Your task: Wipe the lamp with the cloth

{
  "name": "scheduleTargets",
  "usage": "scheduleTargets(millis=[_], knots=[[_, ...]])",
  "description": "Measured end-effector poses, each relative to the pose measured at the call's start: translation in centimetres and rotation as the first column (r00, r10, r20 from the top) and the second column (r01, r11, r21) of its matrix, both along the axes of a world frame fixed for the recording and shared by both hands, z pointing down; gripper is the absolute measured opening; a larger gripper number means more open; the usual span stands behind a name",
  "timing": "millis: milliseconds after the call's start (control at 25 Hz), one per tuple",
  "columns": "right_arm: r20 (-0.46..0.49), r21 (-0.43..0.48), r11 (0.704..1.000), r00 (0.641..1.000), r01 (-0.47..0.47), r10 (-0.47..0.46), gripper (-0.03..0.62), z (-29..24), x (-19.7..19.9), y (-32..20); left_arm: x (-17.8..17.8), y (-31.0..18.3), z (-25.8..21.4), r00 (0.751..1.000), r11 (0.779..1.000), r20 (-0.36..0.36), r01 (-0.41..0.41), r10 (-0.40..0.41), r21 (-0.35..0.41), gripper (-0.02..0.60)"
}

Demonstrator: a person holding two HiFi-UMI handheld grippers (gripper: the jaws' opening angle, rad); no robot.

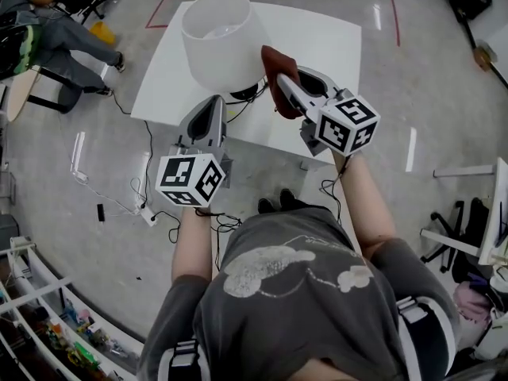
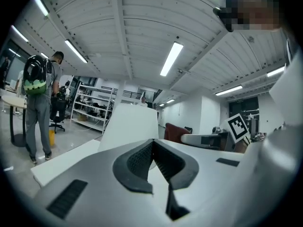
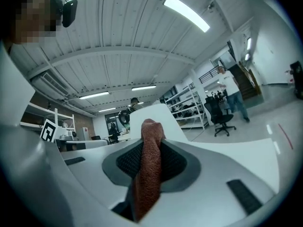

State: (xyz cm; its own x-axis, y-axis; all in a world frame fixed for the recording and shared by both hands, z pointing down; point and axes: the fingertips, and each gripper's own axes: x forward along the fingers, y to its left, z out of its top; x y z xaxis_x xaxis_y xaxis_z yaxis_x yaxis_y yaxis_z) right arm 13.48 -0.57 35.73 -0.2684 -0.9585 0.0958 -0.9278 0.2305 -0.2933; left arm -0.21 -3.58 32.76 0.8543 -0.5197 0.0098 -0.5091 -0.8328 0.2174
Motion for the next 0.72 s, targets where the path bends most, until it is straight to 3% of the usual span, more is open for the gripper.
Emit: scheduleTargets(millis=[360, 560, 720], knots=[[-0.068, 0.112, 0.985, 0.99, 0.129, -0.122, 0.086, -6.4, -2.5, -3.5, -0.7, -1.4, -3.3, 0.997, 0.997, -0.042, 0.067, -0.065, 0.041, 0.008], [-0.079, 0.115, 0.989, 0.994, 0.089, -0.08, 0.086, -6.8, -4.4, -6.0, -3.1, -4.4, -3.8, 0.998, 0.998, -0.055, 0.045, -0.042, 0.048, 0.008], [-0.034, 0.118, 0.993, 0.999, -0.003, 0.007, 0.086, -5.6, -4.3, -5.7, -3.5, -6.2, -2.6, 0.998, 0.999, -0.048, -0.034, 0.035, 0.021, 0.008]])
